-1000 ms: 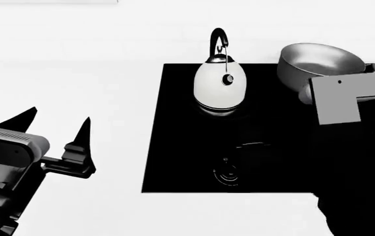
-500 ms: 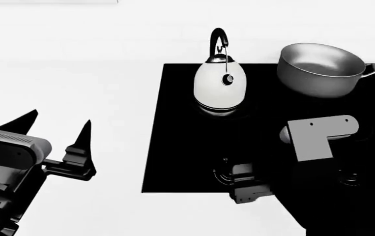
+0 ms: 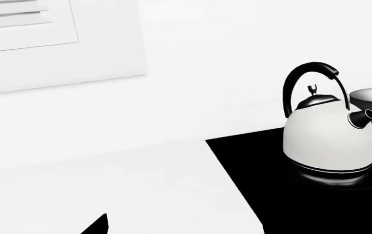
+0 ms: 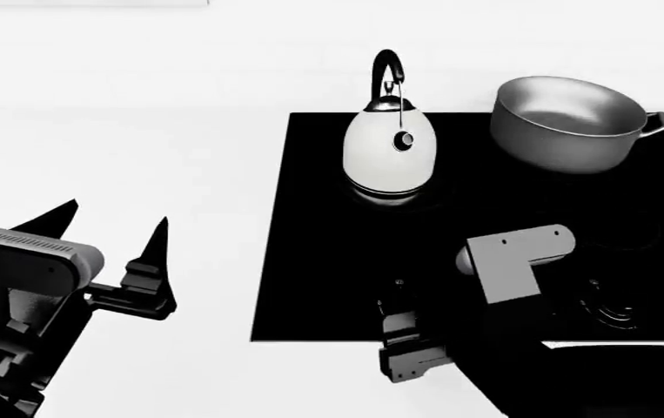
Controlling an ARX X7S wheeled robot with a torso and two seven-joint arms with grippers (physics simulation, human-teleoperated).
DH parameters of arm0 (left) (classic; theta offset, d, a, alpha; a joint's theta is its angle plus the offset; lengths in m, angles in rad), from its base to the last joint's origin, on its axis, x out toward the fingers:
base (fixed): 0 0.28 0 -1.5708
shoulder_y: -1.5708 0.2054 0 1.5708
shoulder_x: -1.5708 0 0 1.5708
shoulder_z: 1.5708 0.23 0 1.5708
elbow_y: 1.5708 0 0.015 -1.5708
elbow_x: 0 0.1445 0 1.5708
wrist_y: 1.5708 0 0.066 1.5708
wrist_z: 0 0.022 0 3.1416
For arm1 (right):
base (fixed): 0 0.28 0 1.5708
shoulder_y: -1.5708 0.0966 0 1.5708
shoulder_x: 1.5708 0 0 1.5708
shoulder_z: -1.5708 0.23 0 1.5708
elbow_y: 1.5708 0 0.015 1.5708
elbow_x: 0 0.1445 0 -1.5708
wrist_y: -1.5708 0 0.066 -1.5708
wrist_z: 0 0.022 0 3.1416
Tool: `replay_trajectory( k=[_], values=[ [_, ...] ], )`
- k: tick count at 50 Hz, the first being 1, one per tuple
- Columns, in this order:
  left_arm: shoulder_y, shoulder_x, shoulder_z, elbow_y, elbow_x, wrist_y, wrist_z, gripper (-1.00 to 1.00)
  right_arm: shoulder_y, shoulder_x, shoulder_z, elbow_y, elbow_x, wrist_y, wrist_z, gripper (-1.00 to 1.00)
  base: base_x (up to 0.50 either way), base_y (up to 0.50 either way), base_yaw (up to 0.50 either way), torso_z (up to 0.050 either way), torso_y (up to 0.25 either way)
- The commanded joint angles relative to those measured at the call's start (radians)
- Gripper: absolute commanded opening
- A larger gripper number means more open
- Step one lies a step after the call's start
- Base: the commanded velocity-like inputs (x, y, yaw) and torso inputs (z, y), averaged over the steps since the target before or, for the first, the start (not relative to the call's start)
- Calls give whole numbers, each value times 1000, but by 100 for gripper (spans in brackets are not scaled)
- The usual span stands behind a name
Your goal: Pick the kettle from the counter and place it on a stove burner. Then turn the burner on.
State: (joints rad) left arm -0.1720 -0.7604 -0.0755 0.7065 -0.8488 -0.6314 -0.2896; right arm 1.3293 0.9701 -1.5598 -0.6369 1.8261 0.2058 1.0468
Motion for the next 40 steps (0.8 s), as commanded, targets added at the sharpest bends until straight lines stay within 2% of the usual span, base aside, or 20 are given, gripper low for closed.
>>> replay_trajectory(
  k=[1, 18, 29, 30, 40],
  values=[
    [-6, 8, 16, -20, 12, 8, 9, 100, -11, -44, -6, 52, -18, 4, -24, 100, 0, 0, 0, 0, 0],
    [9, 5, 8, -25, 14, 19, 11, 100, -23, -116, -20, 128, -16, 25, -69, 100, 0, 0, 0, 0, 0],
    [11, 5, 9, -25, 15, 20, 9, 100, -28, -106, -16, 118, -30, 18, -61, 100, 0, 0, 0, 0, 0],
    [11, 5, 9, -24, 14, 20, 9, 100, -28, -104, -16, 114, -34, 18, -58, -100, 0, 0, 0, 0, 0],
    [14, 8, 13, -28, 18, 24, 8, 100, -23, -104, -16, 107, -52, 26, -53, -100, 0, 0, 0, 0, 0]
  ],
)
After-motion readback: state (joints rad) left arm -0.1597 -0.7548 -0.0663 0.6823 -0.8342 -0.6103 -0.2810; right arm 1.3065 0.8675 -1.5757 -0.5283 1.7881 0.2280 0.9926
